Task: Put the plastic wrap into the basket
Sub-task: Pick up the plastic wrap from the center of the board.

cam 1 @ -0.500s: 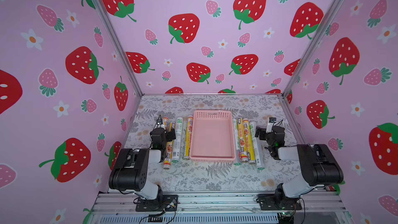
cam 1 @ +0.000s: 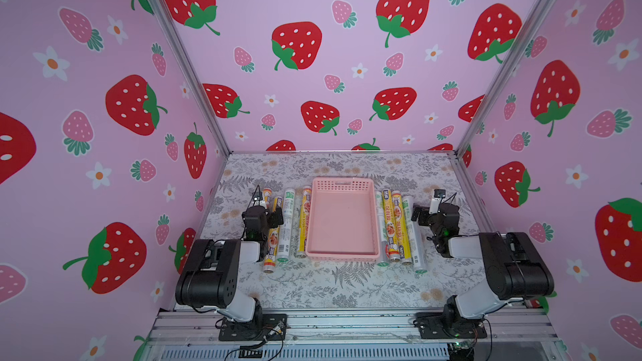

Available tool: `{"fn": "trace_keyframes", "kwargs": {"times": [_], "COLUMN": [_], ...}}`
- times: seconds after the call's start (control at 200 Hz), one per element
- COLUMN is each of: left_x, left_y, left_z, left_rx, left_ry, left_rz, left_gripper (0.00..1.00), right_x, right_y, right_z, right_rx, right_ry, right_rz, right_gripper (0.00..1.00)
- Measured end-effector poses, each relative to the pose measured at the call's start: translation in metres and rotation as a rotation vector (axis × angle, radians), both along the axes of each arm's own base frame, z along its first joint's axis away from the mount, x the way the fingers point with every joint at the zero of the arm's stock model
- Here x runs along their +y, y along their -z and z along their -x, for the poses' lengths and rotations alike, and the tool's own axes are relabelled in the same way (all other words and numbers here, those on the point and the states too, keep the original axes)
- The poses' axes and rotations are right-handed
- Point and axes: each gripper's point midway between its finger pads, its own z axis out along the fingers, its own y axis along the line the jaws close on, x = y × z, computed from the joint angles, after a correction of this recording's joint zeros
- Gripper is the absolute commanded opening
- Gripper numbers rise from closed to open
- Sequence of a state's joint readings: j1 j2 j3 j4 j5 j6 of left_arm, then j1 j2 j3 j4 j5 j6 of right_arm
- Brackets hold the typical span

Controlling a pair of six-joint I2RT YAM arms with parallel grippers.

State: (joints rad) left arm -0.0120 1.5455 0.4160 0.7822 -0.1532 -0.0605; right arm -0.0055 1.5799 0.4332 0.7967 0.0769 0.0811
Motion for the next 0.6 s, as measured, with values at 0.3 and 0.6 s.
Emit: {"fn": "trace_keyframes", "kwargs": {"times": [0.3,0.6], "left_x": [0.029,-0.024], "left_y": [-0.089,-0.124], "left_z": [-0.007,0.013], "left_rx": [-0.006,0.165], "left_ry": [-0.269,-0.176], "left_rz": [0.068,0.395], "left_gripper": [0.95,0.90], "right_x": [-0.014,0.010], "right_y": [-0.087,-0.122], "right_z": [-0.026,0.044], "right_rx": [0.067,0.237], "right_ry": [0.128,0.140], "right_rz": [-0.063,-0.267], "right_gripper": [1.00,0.91]}}
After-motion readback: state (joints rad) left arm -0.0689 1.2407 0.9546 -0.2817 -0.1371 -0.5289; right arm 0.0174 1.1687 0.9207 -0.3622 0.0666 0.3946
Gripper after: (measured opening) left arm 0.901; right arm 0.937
